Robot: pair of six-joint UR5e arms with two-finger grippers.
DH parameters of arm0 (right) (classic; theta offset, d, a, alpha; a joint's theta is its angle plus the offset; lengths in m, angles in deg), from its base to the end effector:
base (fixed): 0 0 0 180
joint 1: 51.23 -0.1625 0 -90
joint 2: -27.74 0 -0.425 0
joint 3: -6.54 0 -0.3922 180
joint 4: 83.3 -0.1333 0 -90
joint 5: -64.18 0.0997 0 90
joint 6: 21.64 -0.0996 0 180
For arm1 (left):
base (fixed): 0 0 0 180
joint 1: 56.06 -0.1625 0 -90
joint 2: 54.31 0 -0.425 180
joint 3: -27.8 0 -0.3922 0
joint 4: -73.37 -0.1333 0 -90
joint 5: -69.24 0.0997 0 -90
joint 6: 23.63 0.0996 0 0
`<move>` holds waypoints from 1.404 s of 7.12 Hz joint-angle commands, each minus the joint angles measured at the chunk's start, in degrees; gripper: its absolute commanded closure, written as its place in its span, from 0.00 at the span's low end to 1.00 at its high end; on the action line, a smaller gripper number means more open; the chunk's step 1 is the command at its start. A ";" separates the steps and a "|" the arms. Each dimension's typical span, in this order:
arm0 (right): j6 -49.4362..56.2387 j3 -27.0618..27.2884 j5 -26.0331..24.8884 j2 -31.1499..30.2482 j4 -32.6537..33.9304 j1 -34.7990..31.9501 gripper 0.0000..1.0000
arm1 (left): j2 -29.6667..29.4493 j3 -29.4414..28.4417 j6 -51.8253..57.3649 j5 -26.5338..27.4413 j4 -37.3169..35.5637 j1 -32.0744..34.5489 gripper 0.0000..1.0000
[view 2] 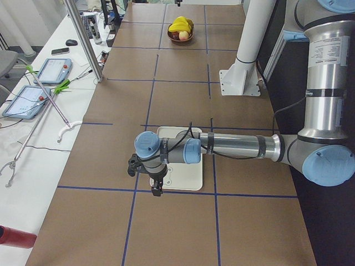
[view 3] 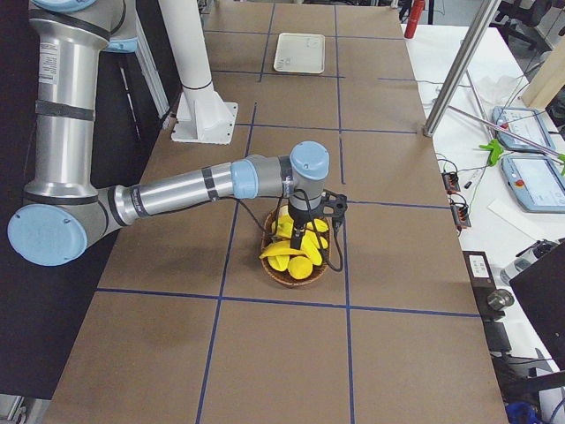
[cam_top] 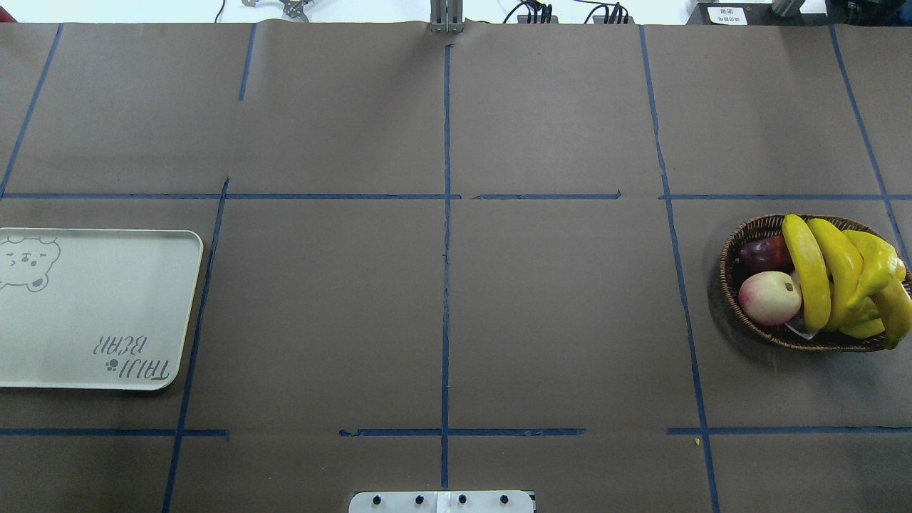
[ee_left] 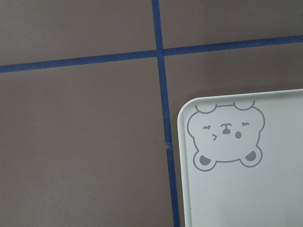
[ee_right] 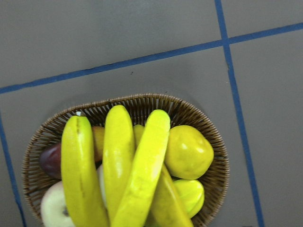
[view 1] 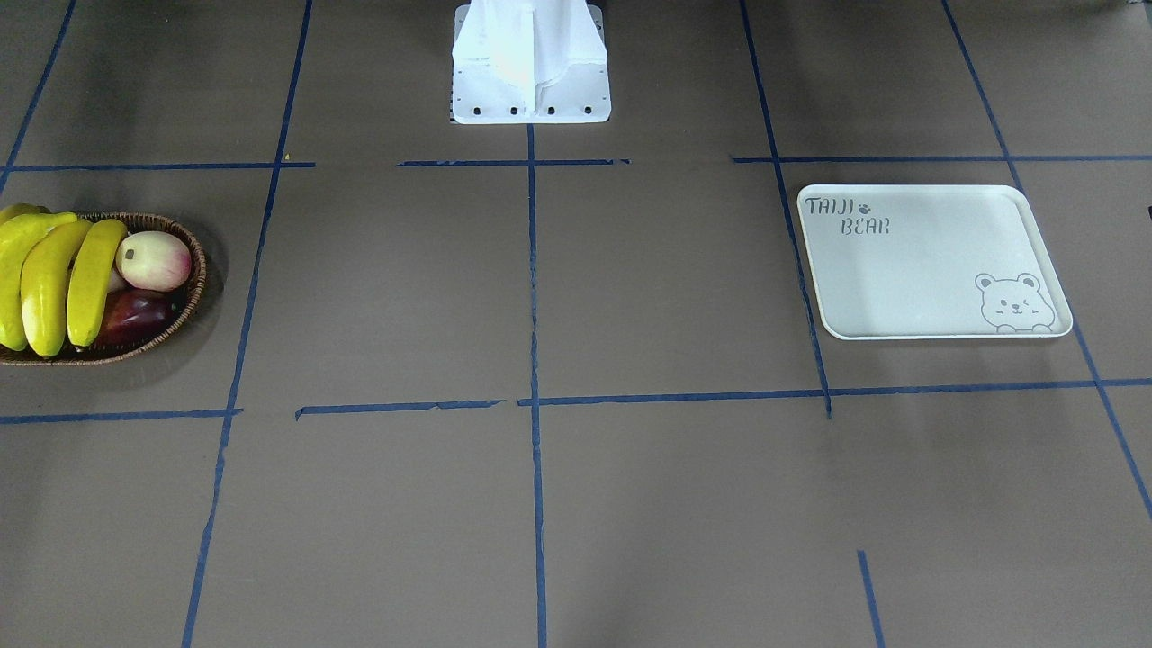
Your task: Transfer all bananas from basket to plate
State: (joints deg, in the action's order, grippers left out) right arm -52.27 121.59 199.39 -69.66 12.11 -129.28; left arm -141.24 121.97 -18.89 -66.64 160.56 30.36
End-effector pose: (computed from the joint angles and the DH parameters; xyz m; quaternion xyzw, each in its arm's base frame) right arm -0.0280 -0.4349 0.5125 -0.0471 -0.3918 0.1085 0.9124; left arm -0.0325 -0.4699 0.6516 -0.0098 0.3898 0.0610 0.9188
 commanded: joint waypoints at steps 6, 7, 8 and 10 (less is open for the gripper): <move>-34.68 -9.40 -11.99 -5.95 -34.76 14.59 0.05 | 0.09 0.05 -0.09 0.00 -0.44 -0.03 0.00; -34.59 -9.40 -11.99 -6.65 -35.63 14.59 0.06 | 0.09 0.14 -0.09 0.00 -0.44 -0.03 0.00; -34.59 -9.40 -11.99 -6.75 -35.73 14.68 0.06 | 0.27 0.14 -0.09 0.00 -0.53 -0.03 0.00; -35.99 -8.87 -11.73 -6.66 -35.82 14.85 0.34 | 0.44 0.23 -0.09 -0.18 -0.44 -0.03 0.00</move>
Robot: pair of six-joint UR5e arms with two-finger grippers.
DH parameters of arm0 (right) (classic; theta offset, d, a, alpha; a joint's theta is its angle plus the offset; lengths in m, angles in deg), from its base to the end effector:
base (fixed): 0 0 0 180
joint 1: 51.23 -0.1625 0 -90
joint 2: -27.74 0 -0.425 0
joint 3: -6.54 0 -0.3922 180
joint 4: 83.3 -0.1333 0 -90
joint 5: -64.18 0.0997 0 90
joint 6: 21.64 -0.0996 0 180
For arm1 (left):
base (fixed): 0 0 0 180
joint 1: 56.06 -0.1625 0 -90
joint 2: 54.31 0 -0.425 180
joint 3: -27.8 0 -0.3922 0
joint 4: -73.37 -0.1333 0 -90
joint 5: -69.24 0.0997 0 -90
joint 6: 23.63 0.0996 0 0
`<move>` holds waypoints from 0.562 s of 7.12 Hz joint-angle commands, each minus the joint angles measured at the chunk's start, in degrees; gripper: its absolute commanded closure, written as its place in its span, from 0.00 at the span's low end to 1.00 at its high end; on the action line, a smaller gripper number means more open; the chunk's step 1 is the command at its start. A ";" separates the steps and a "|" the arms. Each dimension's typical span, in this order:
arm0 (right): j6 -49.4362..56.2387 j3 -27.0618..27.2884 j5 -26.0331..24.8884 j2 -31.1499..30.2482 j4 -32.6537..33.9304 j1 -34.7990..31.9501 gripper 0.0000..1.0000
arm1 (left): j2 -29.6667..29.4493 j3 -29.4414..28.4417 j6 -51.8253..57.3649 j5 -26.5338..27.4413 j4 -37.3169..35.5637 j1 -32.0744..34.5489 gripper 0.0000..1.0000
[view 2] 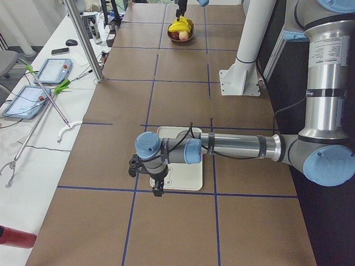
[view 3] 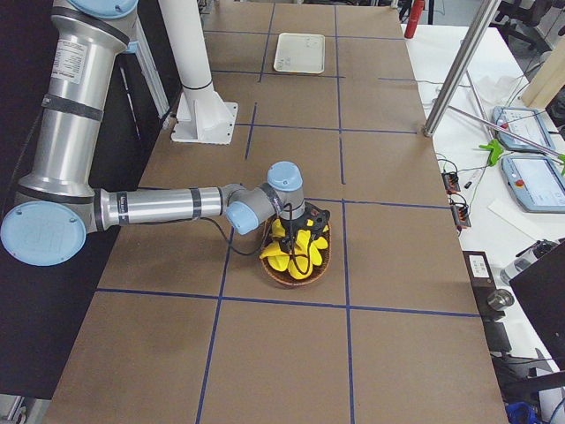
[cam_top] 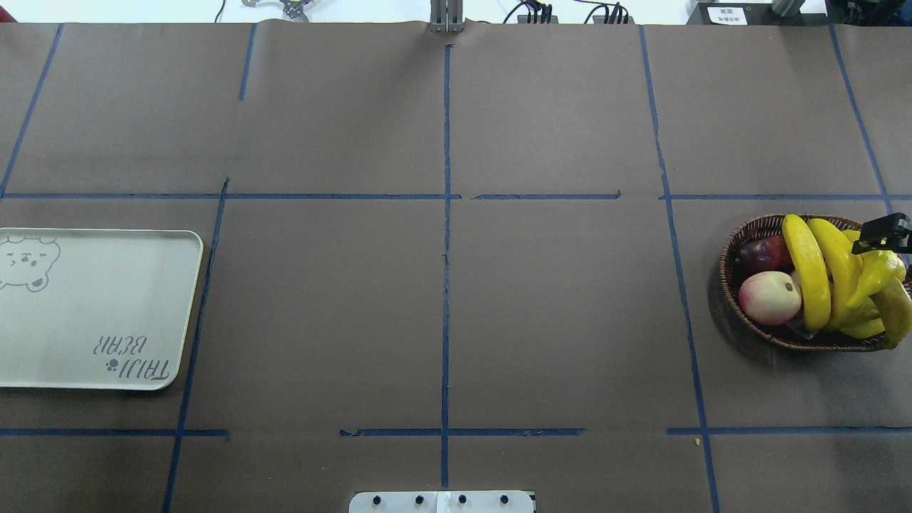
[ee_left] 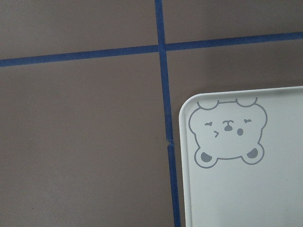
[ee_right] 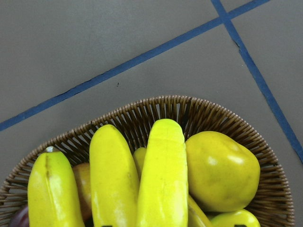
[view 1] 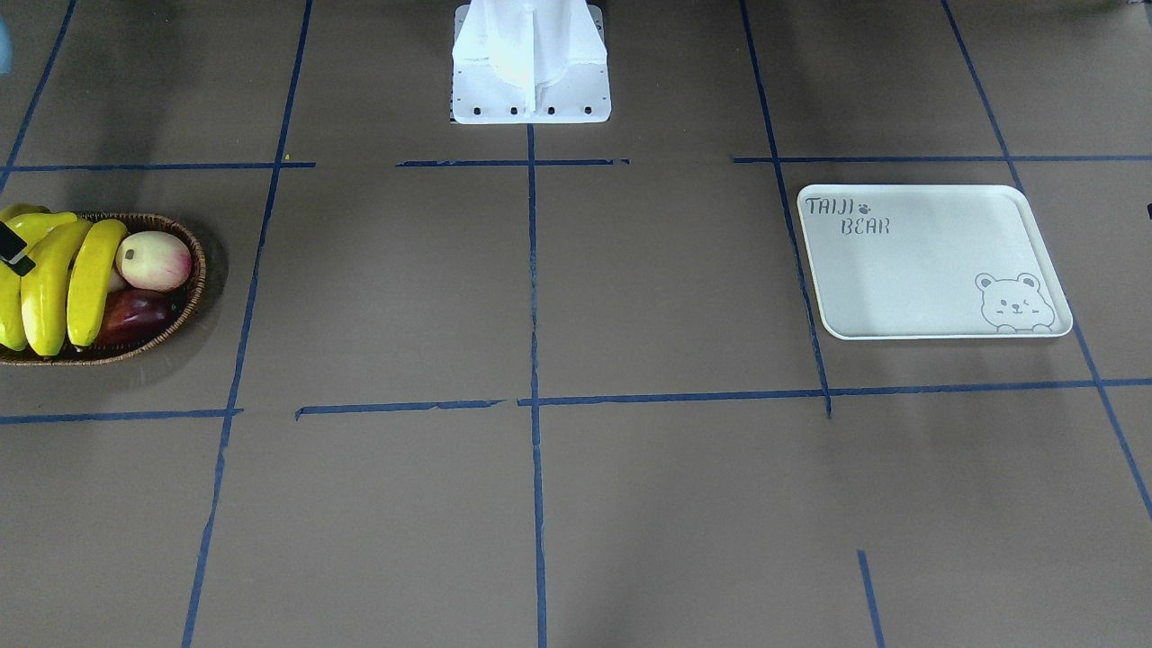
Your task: Transfer all bananas from basket to plate
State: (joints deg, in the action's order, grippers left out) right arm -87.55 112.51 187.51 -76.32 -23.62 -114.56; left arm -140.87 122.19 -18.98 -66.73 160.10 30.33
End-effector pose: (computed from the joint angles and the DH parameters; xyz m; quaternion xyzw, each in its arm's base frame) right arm -0.1172 -0.4083 0.5789 -0.0154 -0.3826 0.2341 0.8936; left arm -0.0324 -0.4664 0.6534 -0.0151 0.3906 0.0584 0.9186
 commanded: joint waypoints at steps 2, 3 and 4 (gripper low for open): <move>-0.54 0.21 -0.02 0.00 -0.09 1.54 0.72 | 0.16 0.10 0.00 -0.09 0.02 0.00 0.00; -0.62 0.29 -0.02 0.00 -0.18 1.54 0.77 | 0.16 0.10 0.00 -0.09 0.02 0.00 0.00; -0.54 0.64 -0.02 0.00 -0.18 1.46 0.91 | 0.16 0.36 0.00 -0.18 -0.07 0.00 0.00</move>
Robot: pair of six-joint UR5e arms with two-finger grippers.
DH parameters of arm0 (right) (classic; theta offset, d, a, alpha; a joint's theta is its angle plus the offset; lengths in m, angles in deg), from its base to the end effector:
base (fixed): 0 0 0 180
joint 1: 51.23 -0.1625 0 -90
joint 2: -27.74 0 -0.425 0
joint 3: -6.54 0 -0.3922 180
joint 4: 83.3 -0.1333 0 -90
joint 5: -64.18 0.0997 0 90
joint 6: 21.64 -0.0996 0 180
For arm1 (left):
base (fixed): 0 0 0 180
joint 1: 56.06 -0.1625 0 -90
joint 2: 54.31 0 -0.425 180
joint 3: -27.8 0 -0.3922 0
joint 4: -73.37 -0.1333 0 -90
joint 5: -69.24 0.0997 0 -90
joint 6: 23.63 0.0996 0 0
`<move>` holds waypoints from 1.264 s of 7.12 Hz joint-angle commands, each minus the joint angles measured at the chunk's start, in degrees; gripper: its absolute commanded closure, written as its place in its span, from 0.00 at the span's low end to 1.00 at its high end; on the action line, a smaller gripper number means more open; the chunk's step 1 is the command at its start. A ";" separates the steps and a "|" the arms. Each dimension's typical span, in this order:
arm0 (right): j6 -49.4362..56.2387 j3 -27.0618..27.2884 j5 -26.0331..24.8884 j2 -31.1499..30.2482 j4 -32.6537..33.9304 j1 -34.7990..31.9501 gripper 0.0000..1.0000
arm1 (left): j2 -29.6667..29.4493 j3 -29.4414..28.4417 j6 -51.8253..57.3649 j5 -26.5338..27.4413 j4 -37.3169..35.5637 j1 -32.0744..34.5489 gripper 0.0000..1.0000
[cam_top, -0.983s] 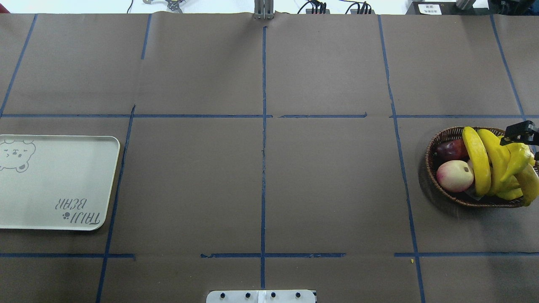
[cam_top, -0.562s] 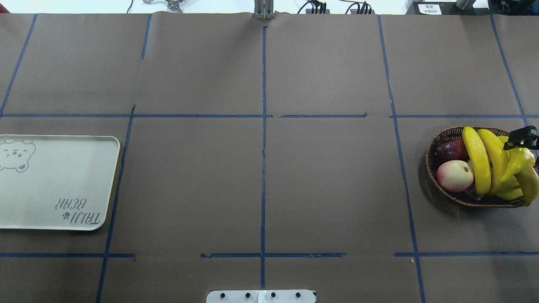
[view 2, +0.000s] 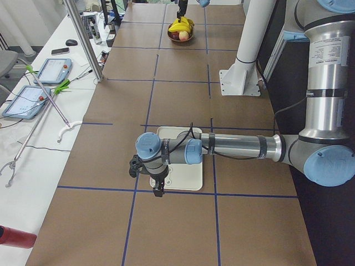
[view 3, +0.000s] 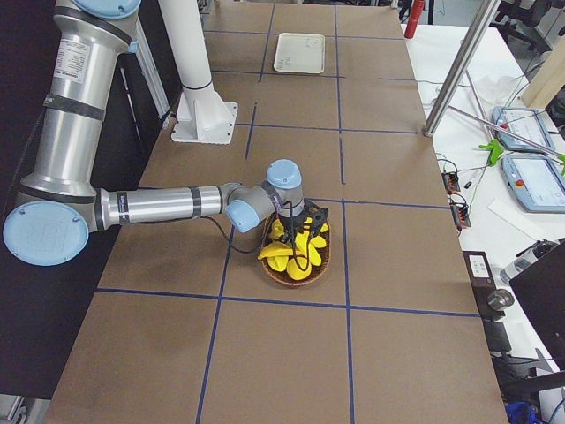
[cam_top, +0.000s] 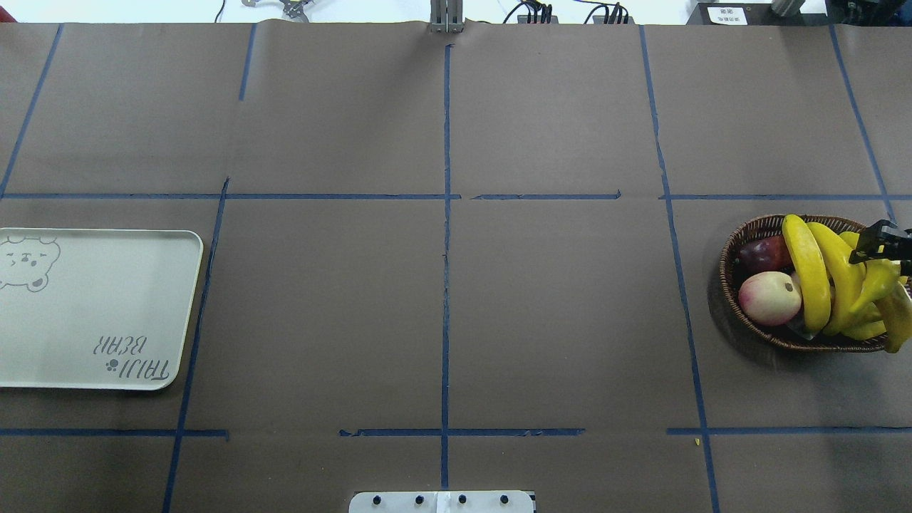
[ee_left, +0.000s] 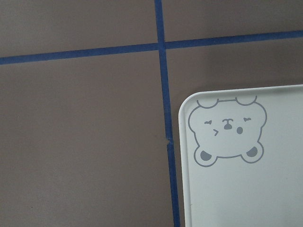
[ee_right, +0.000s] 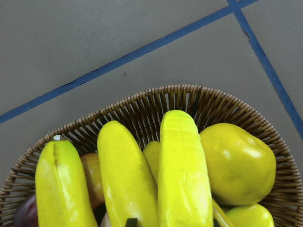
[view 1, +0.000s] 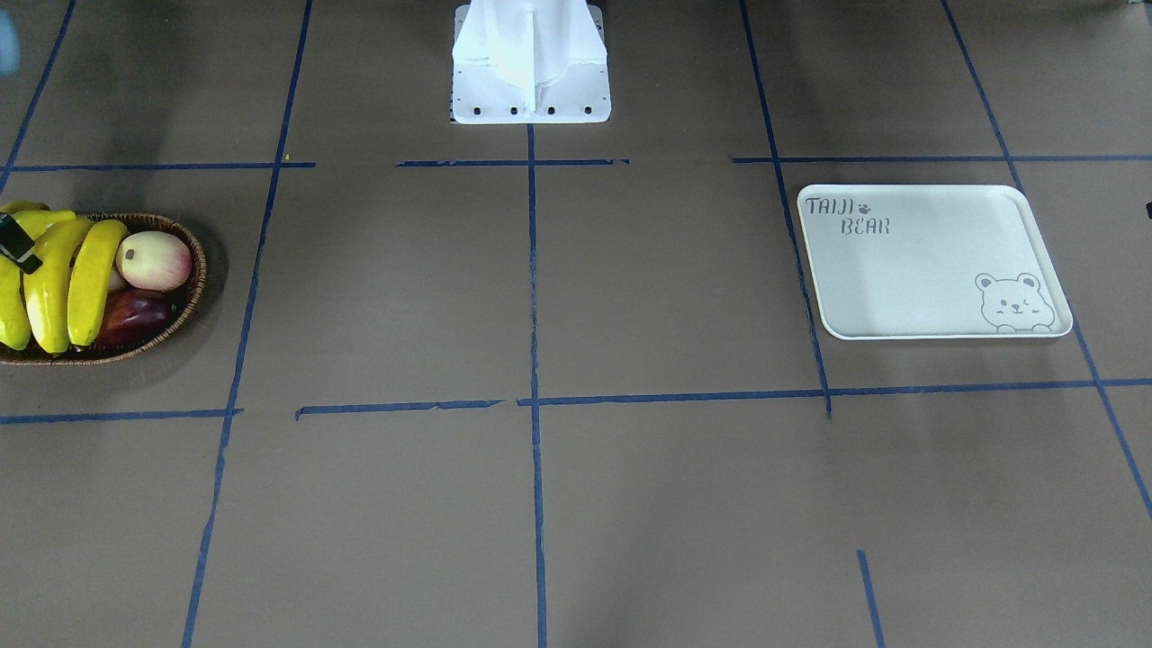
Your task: Transfer all bananas from basket to plate
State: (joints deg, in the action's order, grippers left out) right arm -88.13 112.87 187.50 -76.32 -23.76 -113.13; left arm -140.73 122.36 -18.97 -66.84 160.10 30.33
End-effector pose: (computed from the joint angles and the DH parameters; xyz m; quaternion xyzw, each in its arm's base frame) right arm -0.1273 -0.4053 0.5753 -0.0191 -0.3849 0.2259 0.8947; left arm -0.0323 -0.4654 0.6530 -0.0148 0.3914 0.0585 0.9182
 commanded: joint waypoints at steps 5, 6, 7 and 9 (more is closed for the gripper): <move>1.88 6.96 4.54 0.70 0.67 -5.68 1.00 | -0.51 0.53 0.00 0.02 0.55 -1.74 0.00; 3.89 7.31 4.48 1.40 0.06 -5.69 1.00 | -0.94 0.54 -0.09 0.89 0.55 -5.24 0.00; 7.65 7.32 5.17 2.45 -0.03 -5.60 1.00 | -1.73 2.98 -1.48 4.99 3.42 -7.71 0.00; 8.04 6.71 8.15 10.51 0.05 -3.42 1.00 | -7.87 4.58 -11.29 5.12 8.00 -8.09 0.00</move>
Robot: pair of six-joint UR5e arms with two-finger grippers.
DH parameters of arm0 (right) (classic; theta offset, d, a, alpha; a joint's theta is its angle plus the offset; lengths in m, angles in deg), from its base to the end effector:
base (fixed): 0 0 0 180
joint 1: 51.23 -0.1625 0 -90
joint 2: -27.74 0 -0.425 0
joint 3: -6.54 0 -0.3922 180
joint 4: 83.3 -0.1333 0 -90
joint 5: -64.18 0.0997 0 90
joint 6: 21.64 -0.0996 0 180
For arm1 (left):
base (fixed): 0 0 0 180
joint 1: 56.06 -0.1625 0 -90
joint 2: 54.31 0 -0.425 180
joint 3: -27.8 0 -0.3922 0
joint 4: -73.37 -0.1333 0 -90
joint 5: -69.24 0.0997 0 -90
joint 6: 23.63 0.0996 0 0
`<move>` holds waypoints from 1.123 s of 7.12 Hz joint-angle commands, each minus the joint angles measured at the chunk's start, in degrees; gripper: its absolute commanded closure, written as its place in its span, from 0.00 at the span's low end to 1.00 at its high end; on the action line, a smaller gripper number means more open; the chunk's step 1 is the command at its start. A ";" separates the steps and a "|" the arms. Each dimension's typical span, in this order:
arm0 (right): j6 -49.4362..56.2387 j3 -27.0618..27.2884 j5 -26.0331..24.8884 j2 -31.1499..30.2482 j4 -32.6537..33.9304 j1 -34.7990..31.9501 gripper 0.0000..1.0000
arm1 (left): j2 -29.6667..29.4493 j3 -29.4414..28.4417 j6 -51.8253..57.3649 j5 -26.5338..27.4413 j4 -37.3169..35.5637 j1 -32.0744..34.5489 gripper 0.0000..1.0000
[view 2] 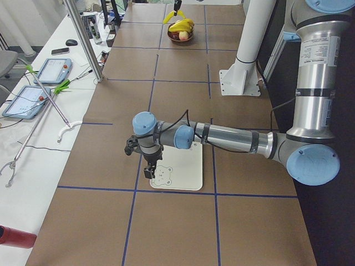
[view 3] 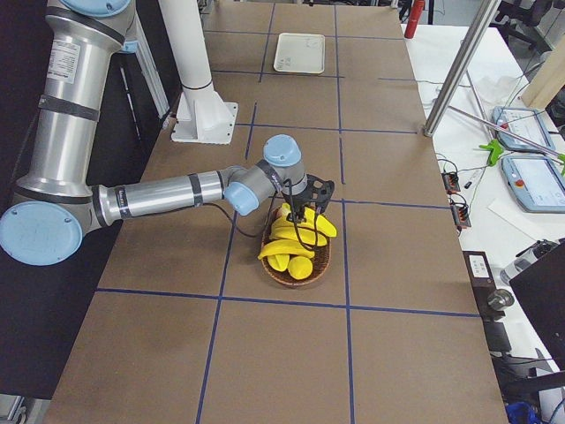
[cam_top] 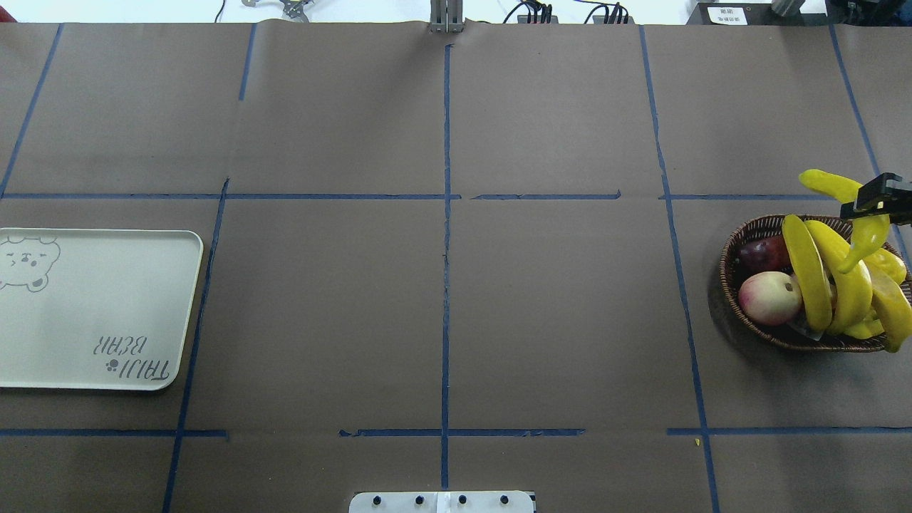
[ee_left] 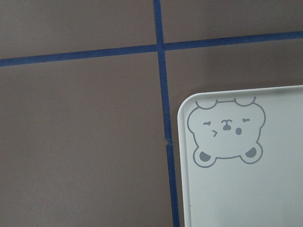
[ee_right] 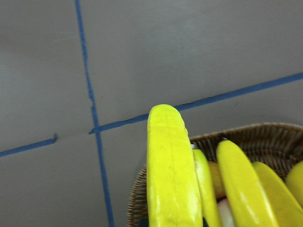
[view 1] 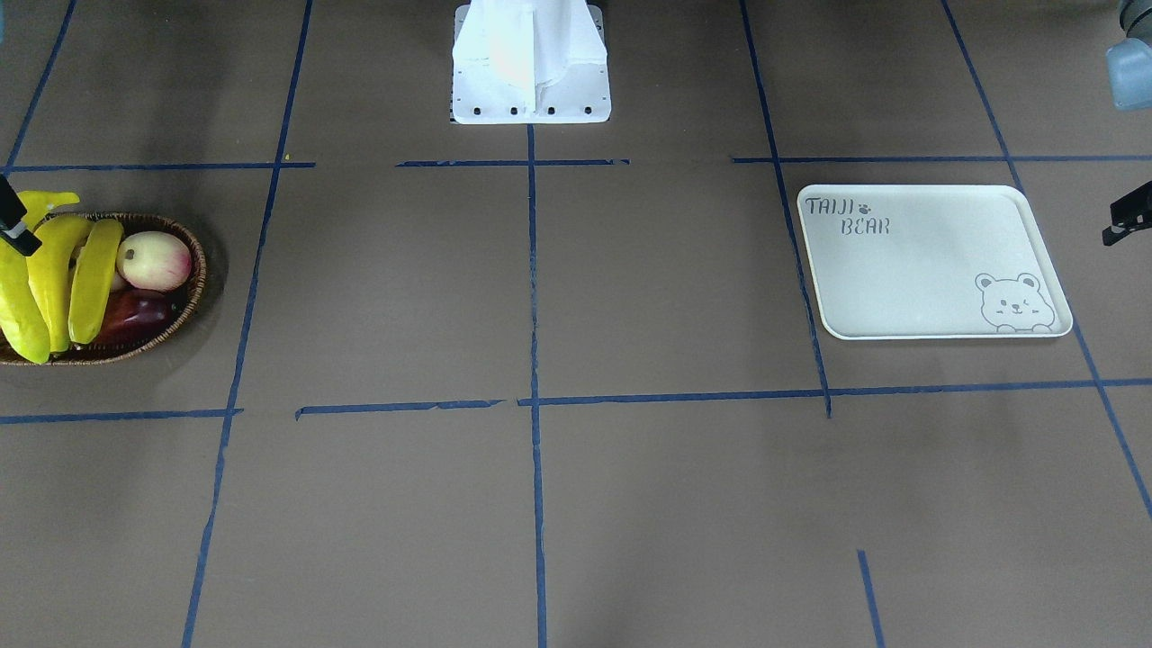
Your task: Transfer all bananas from basket to plate
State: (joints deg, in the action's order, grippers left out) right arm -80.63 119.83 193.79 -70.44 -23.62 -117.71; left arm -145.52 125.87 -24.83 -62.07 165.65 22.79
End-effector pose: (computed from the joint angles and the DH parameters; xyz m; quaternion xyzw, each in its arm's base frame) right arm -0.1127 -0.4339 0.4638 0.0670 -0.4745 0.1398 0.8665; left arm 0.0321 -0.5122 0.5775 0.0559 0.3590 0.1161 0.9244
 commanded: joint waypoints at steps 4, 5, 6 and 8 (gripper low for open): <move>-7.33 -5.33 3.18 20.70 -0.88 9.25 1.00 | -7.92 5.63 -34.80 -2.10 7.46 -10.12 0.00; -10.33 -5.53 1.45 23.10 -0.96 12.66 1.00 | -9.06 8.68 -37.45 -2.19 7.30 -13.17 0.00; -10.70 -5.18 -0.57 23.56 -1.57 13.82 1.00 | -9.68 11.15 -40.61 -2.28 7.65 -17.55 0.00; -11.85 -8.49 -2.87 23.91 -10.50 15.68 1.00 | -19.30 12.32 -62.51 -2.19 8.09 -23.19 0.01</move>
State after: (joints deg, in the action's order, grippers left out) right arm -91.72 113.40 192.37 -47.02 -29.15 -103.19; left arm -159.26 137.42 -75.30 -64.23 173.38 3.40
